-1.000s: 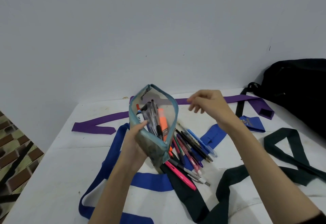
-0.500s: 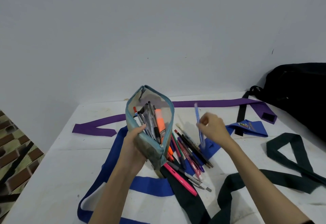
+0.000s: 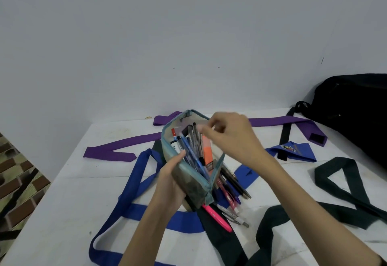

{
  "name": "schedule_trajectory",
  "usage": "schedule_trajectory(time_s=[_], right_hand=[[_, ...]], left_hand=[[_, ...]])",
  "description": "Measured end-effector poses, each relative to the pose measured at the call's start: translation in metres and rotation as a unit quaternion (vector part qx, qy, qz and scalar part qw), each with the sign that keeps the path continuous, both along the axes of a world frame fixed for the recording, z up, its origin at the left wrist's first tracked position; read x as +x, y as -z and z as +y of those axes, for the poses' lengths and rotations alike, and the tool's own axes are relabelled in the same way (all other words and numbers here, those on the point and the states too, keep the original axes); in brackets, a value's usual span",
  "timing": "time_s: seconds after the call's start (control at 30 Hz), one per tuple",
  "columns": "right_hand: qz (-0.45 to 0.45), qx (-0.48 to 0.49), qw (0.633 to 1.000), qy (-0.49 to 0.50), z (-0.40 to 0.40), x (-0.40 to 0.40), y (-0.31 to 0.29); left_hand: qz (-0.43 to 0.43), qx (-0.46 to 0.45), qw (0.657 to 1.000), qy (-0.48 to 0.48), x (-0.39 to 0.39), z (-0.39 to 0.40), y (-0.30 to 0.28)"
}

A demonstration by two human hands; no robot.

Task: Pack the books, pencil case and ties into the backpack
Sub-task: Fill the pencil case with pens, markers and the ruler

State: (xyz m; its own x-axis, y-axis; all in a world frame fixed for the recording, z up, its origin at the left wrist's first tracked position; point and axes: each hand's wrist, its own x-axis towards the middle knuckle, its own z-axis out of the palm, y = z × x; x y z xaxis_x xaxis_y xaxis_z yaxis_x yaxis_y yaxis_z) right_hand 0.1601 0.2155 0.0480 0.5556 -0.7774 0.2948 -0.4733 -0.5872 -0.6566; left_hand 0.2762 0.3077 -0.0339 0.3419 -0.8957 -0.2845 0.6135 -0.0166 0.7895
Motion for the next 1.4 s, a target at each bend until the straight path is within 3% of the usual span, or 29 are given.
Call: schedule_trajectory(time_s=[0.03,0.1,0.17,0.27,0.37,0.47,0.57,0.63,0.67,0.73,0.8,0.87,1.17,1.33,1.4], right_hand=[[-0.005,-0.026,0.999,0.037,-0.005,-0.003,-0.001],[0.096,-0.044,0.991,0.081,-0.017,-0.008,0.000],[0.161,0.024,0.986,0.035,-0.025,-0.009,0.009],[0.028,0.118,0.992,-0.042,-0.022,-0.004,0.016],[-0.100,0.103,0.988,-0.056,-0.015,0.009,0.015],[-0.114,0.117,0.984,-0.071,-0.019,0.017,0.012],[-0.165,0.239,0.953,-0.086,-0.031,0.009,0.015],[-0.184,0.293,0.937,-0.045,-0.043,0.004,0.029],[-0.142,0.271,0.952,-0.007,-0.051,0.003,0.042],[0.065,0.178,0.981,0.043,-0.064,0.000,0.072],[0.240,0.133,0.961,0.047,-0.069,-0.001,0.099],[0.277,0.135,0.950,0.047,-0.069,-0.003,0.115],[0.210,0.180,0.958,0.074,-0.079,0.001,0.120],[0.045,0.212,0.972,0.095,-0.078,-0.008,0.117],[0.041,0.227,0.971,0.065,-0.072,-0.013,0.116]], left_hand=[[-0.004,0.000,1.000,-0.002,0.001,0.001,0.000],[-0.008,-0.018,1.000,0.007,0.003,0.002,0.002],[-0.013,-0.028,0.999,0.018,0.005,0.003,0.001],[-0.050,-0.008,0.997,0.056,0.009,0.003,0.000],[-0.080,0.003,0.992,0.101,0.012,0.001,-0.007],[-0.086,0.017,0.991,0.101,0.017,0.000,-0.010],[-0.093,0.029,0.992,0.084,0.023,0.004,-0.002],[-0.074,0.029,0.994,0.072,0.028,0.008,0.004],[-0.062,0.029,0.995,0.069,0.029,0.009,0.006],[-0.042,0.025,0.996,0.069,0.033,0.011,0.008],[-0.046,0.022,0.996,0.069,0.036,0.011,0.010],[-0.051,0.022,0.996,0.066,0.038,0.011,0.009],[-0.033,-0.008,0.998,0.049,0.036,0.010,0.009],[-0.004,-0.036,0.999,0.022,0.031,0.009,0.007],[0.011,-0.048,0.999,0.014,0.030,0.008,0.006]])
